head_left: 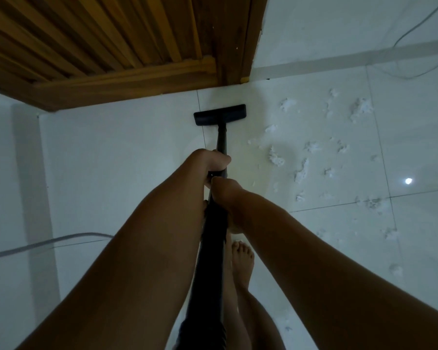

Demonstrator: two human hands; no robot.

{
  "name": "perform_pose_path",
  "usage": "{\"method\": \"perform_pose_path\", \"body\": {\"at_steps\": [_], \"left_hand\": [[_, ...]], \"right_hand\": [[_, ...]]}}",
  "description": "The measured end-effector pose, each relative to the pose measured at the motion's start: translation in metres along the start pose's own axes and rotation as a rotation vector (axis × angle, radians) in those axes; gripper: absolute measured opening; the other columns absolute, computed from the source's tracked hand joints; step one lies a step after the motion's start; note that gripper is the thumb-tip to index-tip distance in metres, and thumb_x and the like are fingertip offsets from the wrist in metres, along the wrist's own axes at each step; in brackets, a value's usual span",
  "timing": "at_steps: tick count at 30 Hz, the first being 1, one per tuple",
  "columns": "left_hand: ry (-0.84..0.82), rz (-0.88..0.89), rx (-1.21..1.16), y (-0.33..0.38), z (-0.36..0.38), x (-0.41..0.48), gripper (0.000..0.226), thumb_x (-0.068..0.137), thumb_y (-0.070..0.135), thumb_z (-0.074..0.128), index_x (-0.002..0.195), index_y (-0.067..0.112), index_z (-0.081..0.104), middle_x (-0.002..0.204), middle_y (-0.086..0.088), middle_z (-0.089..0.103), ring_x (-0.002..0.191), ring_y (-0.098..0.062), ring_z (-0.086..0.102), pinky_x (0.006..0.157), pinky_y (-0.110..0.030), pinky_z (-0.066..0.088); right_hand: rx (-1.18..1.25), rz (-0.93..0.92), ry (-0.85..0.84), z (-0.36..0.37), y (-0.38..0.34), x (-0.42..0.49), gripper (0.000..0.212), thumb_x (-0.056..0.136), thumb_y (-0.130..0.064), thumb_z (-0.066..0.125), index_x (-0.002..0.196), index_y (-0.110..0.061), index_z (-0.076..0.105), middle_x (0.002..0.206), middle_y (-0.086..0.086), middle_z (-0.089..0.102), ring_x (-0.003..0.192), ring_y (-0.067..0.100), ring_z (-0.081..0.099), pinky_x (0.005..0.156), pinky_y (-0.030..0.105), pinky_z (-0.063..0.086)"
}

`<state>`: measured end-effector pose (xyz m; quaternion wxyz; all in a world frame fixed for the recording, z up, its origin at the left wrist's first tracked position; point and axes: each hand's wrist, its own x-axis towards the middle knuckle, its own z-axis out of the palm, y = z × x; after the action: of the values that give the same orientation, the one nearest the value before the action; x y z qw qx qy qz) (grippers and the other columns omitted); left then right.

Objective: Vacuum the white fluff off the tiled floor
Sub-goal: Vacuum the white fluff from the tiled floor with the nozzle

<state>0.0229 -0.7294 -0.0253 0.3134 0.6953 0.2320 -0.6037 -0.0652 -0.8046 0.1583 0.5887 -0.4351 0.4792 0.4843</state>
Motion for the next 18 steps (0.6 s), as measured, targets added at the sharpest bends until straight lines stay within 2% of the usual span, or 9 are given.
{"method": "perform_pose_path", "body": {"at_steps": [2, 5, 9, 13, 18], "left_hand": [[0.002, -0.009, -0.022, -0.015, 0.021, -0.01, 0.061, 0.1, 0.036, 0.049, 0.155, 0.013, 0.036, 0.144, -0.024, 0.058, 0.128, -0.039, 0.062, 0.109, -0.053, 0.052], [0.006, -0.015, -0.014, -0.039, 0.052, -0.02, 0.06, 0.102, 0.037, 0.048, 0.156, 0.015, 0.033, 0.141, -0.022, 0.059, 0.126, -0.037, 0.063, 0.11, -0.052, 0.052], [-0.004, -0.011, -0.054, -0.067, 0.089, -0.03, 0.062, 0.103, 0.036, 0.048, 0.16, 0.028, 0.025, 0.138, -0.022, 0.06, 0.122, -0.038, 0.065, 0.105, -0.054, 0.055], [0.002, -0.008, -0.066, -0.089, 0.115, -0.038, 0.062, 0.104, 0.036, 0.048, 0.161, 0.028, 0.023, 0.135, -0.022, 0.06, 0.12, -0.038, 0.065, 0.105, -0.054, 0.055], [0.021, -0.002, -0.046, -0.11, 0.146, -0.046, 0.062, 0.106, 0.036, 0.046, 0.161, 0.02, 0.022, 0.137, -0.023, 0.057, 0.12, -0.038, 0.063, 0.105, -0.053, 0.054]], "right_hand": [[-0.012, -0.005, 0.01, -0.008, 0.02, -0.006, 0.033, 0.107, -0.026, 0.032, 0.133, -0.011, 0.043, 0.071, 0.011, 0.05, 0.049, 0.02, 0.049, 0.032, 0.019, 0.047], [-0.054, -0.029, 0.04, -0.018, 0.055, -0.009, 0.031, 0.108, -0.023, 0.031, 0.134, -0.008, 0.041, 0.067, 0.011, 0.047, 0.041, 0.018, 0.048, 0.028, 0.014, 0.041], [-0.057, 0.007, 0.042, -0.029, 0.099, -0.003, 0.03, 0.105, -0.025, 0.034, 0.126, -0.008, 0.047, 0.068, 0.012, 0.049, 0.044, 0.02, 0.051, 0.043, 0.02, 0.049], [0.003, 0.083, 0.027, -0.037, 0.132, -0.011, 0.035, 0.104, -0.031, 0.035, 0.132, -0.013, 0.045, 0.063, 0.01, 0.048, 0.025, 0.015, 0.046, 0.035, 0.022, 0.048], [0.054, 0.096, 0.017, -0.047, 0.17, -0.014, 0.033, 0.104, -0.029, 0.036, 0.132, -0.014, 0.046, 0.063, 0.009, 0.047, 0.039, 0.017, 0.046, 0.039, 0.021, 0.049]]}}
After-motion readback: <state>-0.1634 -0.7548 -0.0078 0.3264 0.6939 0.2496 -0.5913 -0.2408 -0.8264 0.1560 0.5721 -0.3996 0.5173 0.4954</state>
